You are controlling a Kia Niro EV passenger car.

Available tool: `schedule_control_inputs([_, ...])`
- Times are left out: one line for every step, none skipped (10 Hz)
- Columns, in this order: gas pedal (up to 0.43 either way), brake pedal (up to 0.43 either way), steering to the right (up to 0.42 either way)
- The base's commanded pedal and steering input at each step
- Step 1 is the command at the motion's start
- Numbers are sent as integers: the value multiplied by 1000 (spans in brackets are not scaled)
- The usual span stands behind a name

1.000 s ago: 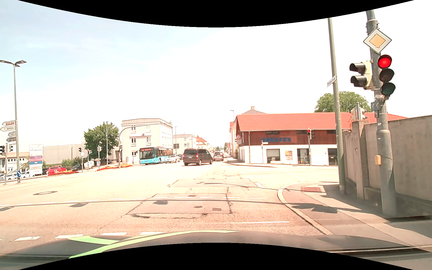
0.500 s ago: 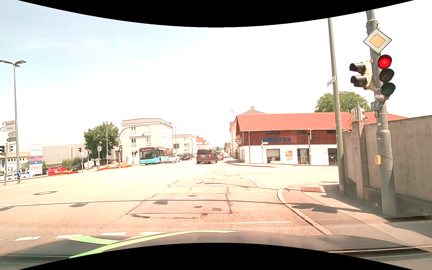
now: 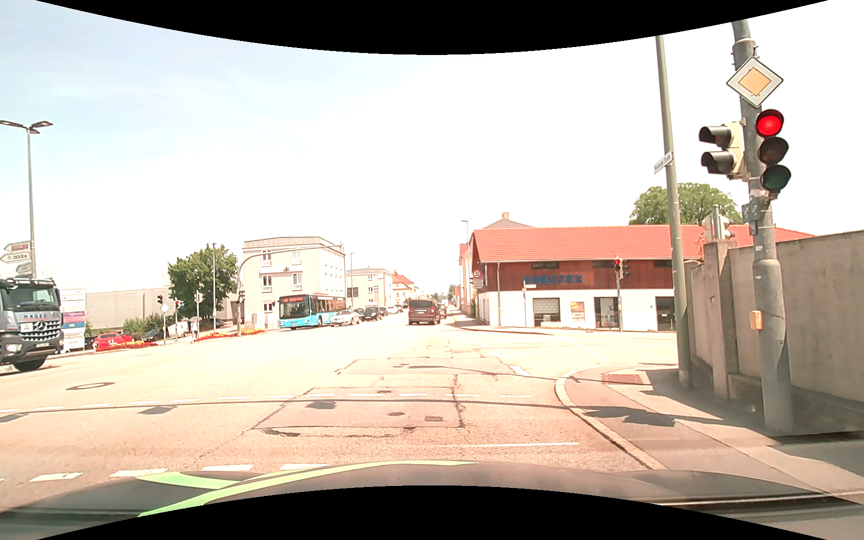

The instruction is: Follow the waypoints while adhering to traffic rules and regulations

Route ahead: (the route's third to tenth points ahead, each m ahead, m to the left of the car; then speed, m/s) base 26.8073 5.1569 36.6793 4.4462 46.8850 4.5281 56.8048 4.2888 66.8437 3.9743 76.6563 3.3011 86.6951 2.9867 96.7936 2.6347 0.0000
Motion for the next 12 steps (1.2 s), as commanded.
schedule_control_inputs([0,250,3])
schedule_control_inputs([0,250,3])
schedule_control_inputs([0,250,3])
schedule_control_inputs([0,250,3])
schedule_control_inputs([0,250,3])
schedule_control_inputs([0,250,3])
schedule_control_inputs([0,244,3])
schedule_control_inputs([0,250,3])
schedule_control_inputs([0,250,3])
schedule_control_inputs([0,250,3])
schedule_control_inputs([0,250,3])
schedule_control_inputs([0,250,3])
